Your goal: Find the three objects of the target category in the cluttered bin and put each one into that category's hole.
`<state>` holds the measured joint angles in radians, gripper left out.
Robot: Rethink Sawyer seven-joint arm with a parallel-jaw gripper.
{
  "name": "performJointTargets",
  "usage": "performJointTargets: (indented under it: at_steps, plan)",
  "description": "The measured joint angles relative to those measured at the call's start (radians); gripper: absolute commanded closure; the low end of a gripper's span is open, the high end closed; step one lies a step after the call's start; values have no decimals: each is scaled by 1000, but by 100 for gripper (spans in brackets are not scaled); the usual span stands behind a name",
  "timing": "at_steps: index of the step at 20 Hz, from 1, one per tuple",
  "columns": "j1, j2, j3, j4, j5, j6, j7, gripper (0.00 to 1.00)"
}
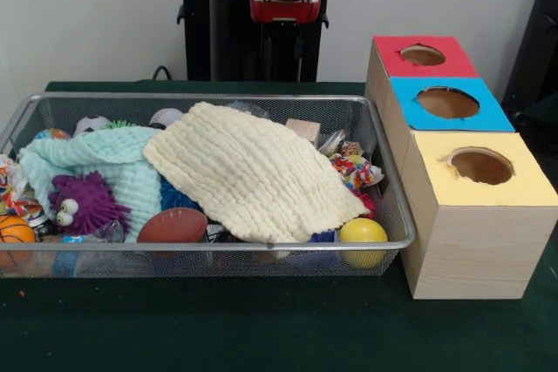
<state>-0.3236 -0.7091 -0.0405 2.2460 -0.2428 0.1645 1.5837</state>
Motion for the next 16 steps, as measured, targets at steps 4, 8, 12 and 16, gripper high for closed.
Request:
performJointTargets:
  at_steps: [4,8,12,16]
  plan:
    - [-18,-12,11,19,-30,1,0,0]
    - [-61,-33,29,41,-69,7,0,0]
    - [-122,-40,53,41,-107,22,0,0]
    - [-181,-38,73,36,-141,47,0,0]
